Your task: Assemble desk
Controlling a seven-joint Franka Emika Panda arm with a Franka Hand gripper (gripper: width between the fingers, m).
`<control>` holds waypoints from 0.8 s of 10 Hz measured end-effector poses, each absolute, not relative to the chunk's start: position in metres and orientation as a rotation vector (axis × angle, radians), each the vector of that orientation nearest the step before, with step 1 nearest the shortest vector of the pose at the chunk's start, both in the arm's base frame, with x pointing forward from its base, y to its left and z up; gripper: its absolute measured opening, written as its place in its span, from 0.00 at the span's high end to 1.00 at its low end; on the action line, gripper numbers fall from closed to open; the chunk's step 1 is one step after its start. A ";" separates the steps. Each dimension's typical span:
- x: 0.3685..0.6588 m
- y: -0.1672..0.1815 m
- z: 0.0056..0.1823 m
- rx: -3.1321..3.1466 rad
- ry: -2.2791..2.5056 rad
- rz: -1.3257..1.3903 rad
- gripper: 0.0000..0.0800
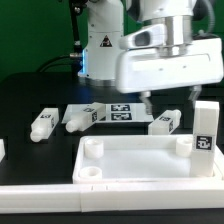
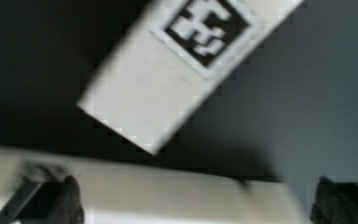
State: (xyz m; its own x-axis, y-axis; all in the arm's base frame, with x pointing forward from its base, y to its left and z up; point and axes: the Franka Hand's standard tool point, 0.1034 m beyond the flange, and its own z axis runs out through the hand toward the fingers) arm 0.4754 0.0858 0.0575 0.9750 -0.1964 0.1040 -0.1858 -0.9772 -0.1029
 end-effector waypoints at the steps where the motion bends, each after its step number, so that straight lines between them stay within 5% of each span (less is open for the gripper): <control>1: 0.489 0.076 0.063 -3.012 0.337 -0.184 0.19; 8: 0.478 0.061 0.041 -2.678 1.161 0.040 0.19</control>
Offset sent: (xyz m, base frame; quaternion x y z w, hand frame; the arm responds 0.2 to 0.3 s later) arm 0.0000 0.0000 0.0000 0.0000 0.0000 0.1296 0.9916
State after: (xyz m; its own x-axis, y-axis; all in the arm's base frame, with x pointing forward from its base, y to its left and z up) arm 0.4780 0.0610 0.0407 0.6873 -0.7176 -0.1127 -0.7237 -0.6631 -0.1913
